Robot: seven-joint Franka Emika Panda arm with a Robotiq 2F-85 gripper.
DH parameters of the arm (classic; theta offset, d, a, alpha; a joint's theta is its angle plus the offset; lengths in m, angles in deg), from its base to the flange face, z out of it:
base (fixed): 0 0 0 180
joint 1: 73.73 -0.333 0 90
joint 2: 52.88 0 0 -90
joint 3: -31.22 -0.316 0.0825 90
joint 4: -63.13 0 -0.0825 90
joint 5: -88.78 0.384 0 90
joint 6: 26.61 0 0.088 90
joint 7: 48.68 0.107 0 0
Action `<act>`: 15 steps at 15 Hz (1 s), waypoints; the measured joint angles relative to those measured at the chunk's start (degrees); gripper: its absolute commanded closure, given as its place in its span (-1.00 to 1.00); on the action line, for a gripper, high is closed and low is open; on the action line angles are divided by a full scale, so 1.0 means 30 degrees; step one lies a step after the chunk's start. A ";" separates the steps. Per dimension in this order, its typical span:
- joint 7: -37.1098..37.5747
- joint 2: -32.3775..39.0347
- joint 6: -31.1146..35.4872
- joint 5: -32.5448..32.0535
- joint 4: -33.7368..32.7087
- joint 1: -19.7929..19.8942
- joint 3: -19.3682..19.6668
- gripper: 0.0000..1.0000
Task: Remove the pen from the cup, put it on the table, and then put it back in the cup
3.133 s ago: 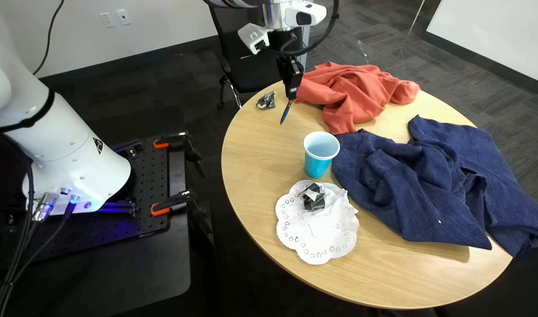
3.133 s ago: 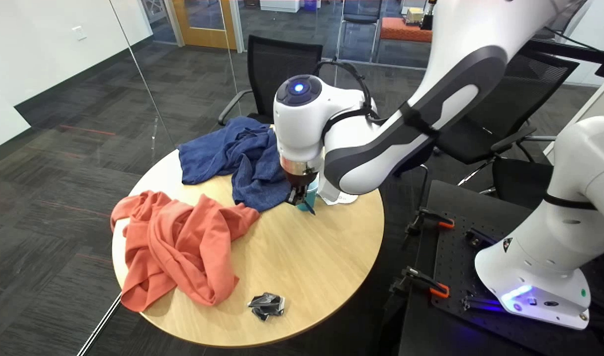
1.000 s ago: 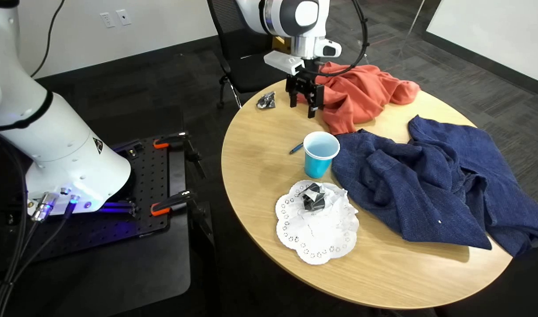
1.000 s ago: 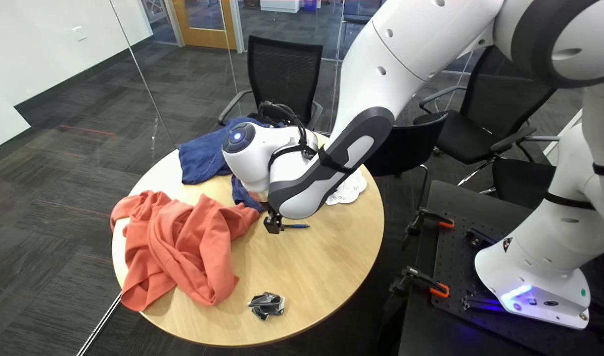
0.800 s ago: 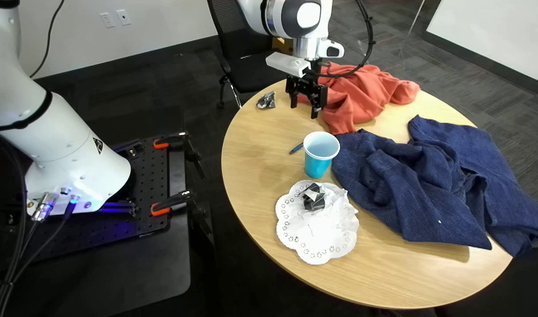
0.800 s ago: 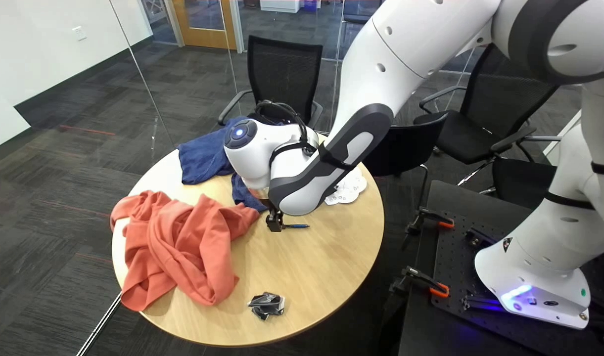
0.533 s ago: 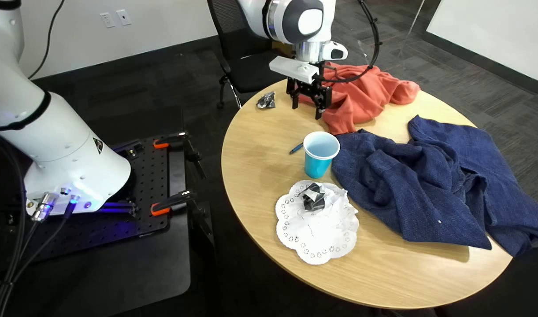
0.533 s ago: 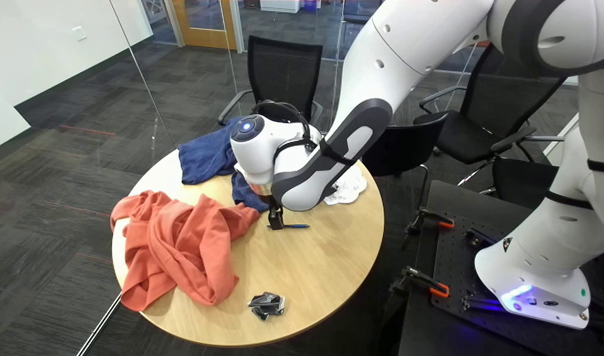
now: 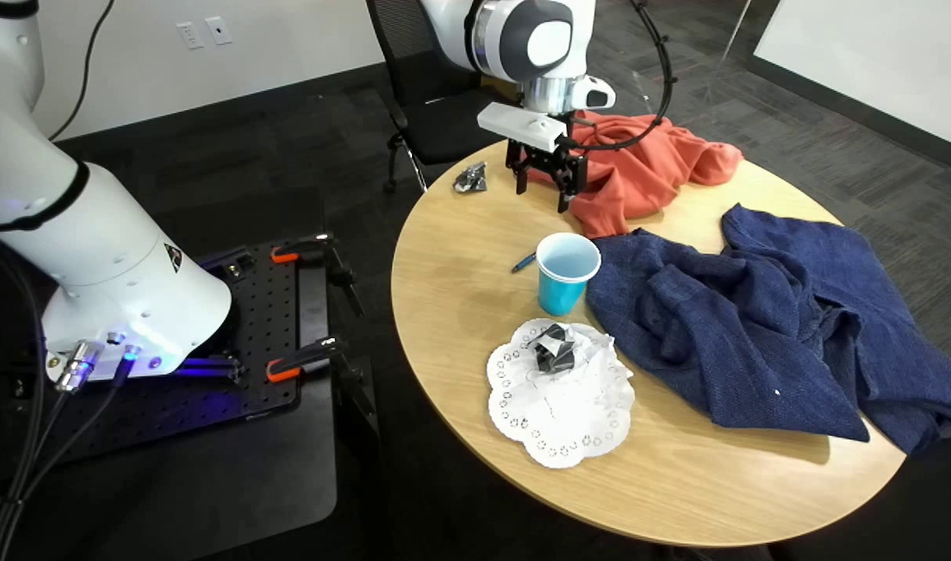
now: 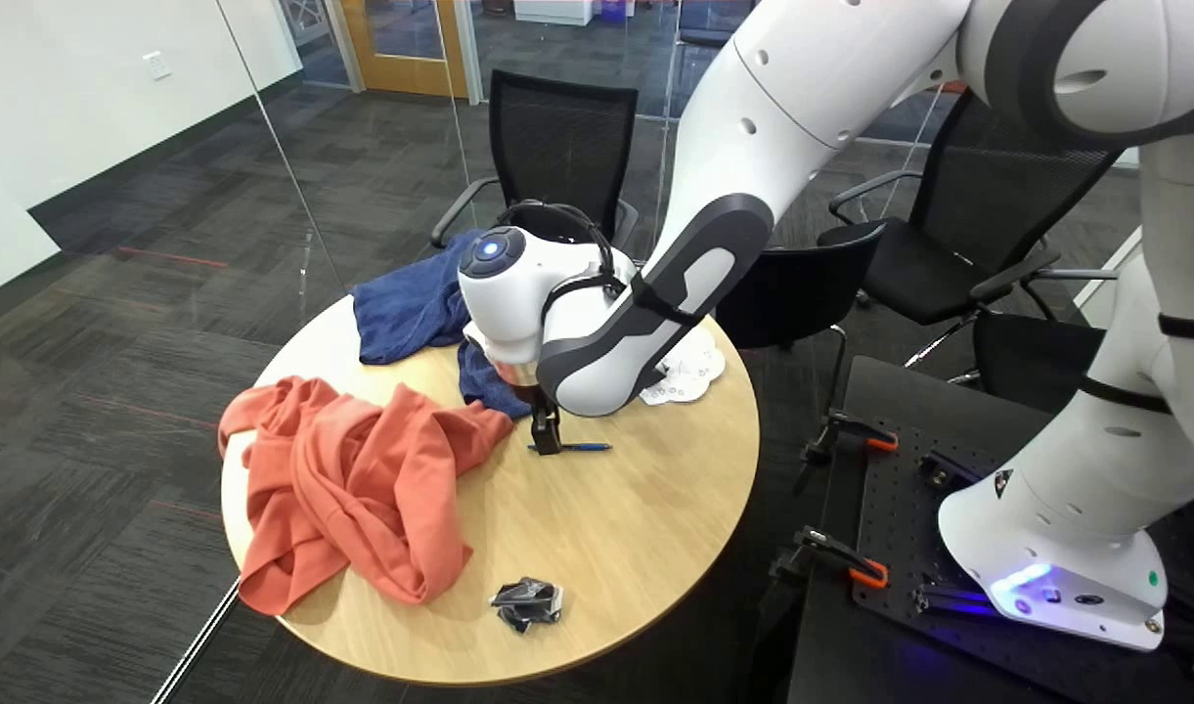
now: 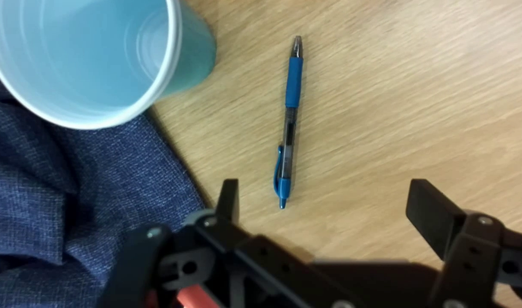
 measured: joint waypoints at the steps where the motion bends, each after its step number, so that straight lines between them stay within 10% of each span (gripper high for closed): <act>1: -0.0013 0.0095 0.0278 0.0104 -0.0031 0.0047 -0.0016 -1.00; 15: -0.0142 0.3298 0.3098 0.1917 -0.1659 0.1094 -0.0376 -1.00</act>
